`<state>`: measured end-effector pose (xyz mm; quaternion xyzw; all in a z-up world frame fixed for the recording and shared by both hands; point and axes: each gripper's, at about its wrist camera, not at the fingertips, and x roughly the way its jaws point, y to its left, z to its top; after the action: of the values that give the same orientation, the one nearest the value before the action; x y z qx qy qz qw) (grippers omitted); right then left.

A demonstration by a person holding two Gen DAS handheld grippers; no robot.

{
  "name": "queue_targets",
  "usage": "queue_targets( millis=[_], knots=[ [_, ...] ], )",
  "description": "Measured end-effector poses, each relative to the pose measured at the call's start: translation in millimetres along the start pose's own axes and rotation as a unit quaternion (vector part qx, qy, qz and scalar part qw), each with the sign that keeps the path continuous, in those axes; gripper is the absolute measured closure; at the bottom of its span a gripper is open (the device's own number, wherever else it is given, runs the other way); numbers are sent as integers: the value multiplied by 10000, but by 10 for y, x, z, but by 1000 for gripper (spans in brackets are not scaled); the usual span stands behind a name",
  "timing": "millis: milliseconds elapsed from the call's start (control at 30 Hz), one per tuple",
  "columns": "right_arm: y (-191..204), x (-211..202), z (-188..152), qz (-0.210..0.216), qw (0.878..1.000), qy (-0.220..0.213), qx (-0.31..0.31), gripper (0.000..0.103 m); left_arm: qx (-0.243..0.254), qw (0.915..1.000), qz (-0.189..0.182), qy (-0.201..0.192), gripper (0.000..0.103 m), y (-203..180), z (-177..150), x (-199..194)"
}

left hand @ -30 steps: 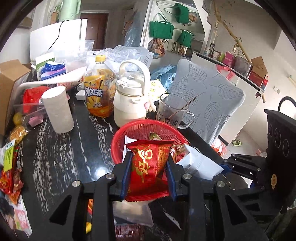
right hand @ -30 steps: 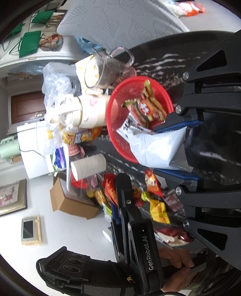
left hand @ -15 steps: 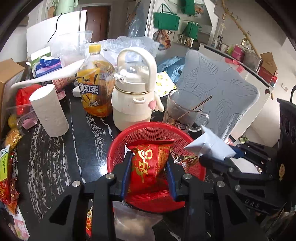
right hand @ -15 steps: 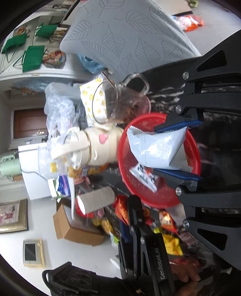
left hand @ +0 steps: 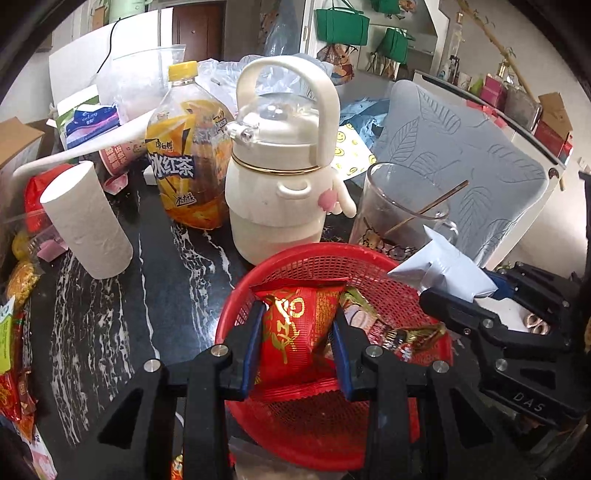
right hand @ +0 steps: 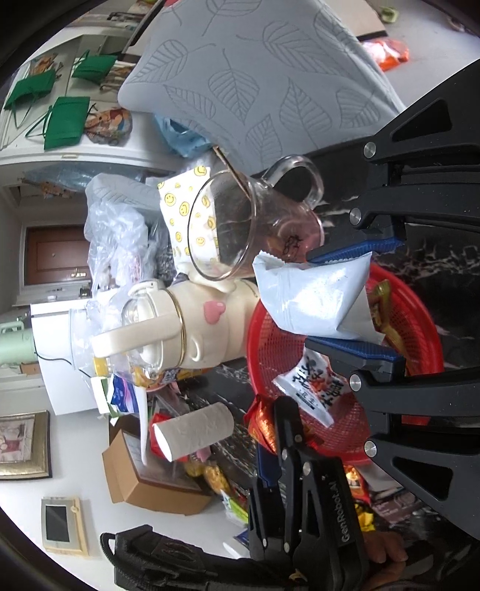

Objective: Organize snacks
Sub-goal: 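Open both grippers to drop the packets into the red basket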

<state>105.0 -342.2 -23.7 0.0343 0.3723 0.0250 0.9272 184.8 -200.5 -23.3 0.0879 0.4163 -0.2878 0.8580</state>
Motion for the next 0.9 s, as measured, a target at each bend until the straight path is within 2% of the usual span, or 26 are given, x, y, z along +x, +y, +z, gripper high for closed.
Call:
queue_targets(
  millis=[333,400,433,467,533,733,900],
  knots=[
    [27,67,-12,50,9999,58,-71,64,-97,9990,-23,431,68,46,-8,228],
    [36,65,-15,66,9999,69,-73,64,-127,9984,15,555,63,46,-32,271],
    [41,61,-20,60,9999,74,-72,64,-145,9983,29,564,58,50,-42,276],
    [45,58,-25,55,9999,72,-76,64,-157,9983,43,562,53,52,-51,271],
    [50,54,-36,23,9999,89,-80,64,-153,9984,83,546,51,46,-58,256],
    [79,-20,-52,13,10000,57,-25,64,-111,9989,103,436,51,24,-45,113],
    [117,-166,-19,5,9999,-108,-26,64,-126,9996,166,183,51,37,-6,-140]
  ],
)
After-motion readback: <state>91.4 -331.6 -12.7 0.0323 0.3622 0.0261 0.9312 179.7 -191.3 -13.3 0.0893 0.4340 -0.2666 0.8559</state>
